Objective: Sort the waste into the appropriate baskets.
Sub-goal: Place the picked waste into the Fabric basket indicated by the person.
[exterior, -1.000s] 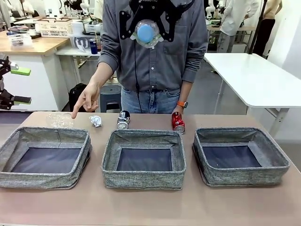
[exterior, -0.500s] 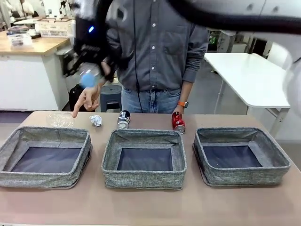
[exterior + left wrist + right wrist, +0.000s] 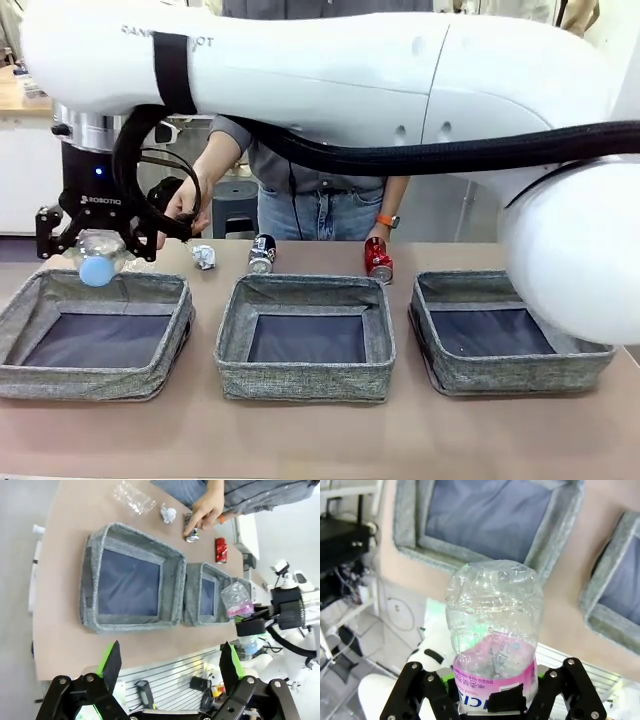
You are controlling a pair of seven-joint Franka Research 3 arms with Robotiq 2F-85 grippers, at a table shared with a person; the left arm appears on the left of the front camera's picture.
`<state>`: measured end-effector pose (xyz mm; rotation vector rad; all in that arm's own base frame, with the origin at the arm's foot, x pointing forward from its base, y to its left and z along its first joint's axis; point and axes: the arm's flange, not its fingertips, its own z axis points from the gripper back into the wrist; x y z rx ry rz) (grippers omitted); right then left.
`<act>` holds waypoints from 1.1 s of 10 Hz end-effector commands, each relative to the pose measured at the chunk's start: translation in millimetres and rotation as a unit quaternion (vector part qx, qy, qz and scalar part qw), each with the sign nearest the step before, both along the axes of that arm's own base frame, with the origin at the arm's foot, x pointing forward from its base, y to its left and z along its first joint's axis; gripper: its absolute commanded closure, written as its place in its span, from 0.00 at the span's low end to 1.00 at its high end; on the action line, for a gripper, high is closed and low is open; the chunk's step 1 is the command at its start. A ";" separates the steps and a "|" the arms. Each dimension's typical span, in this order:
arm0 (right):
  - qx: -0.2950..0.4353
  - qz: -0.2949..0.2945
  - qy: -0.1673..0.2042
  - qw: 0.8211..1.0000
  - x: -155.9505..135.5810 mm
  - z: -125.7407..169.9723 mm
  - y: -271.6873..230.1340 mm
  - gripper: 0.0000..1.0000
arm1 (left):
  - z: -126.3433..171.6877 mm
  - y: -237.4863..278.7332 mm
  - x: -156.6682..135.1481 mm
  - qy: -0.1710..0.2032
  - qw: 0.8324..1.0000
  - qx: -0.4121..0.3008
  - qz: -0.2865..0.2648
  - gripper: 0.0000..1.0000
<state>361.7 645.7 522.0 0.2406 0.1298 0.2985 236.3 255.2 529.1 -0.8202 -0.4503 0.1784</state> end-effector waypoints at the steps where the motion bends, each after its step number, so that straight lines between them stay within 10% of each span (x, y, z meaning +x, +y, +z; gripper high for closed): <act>1: -0.001 0.003 0.000 1.000 -4.1 -0.8 2.5 1.00 | -0.5 -4.2 1.1 0.019 0.999 0.045 -0.010 0.00; 3: -0.016 0.107 -0.031 0.994 4.1 -50.4 67.4 1.00 | -0.5 -4.2 1.1 0.019 0.999 0.045 -0.010 0.00; 8: 0.023 0.140 -0.163 0.976 25.2 -107.2 86.1 1.00 | -0.5 -4.2 1.1 0.019 0.999 0.045 -0.010 0.00; 11: 0.038 0.180 -0.157 0.970 45.3 -112.7 90.1 1.00 | -0.5 -4.2 1.1 0.019 0.999 0.045 -0.010 0.00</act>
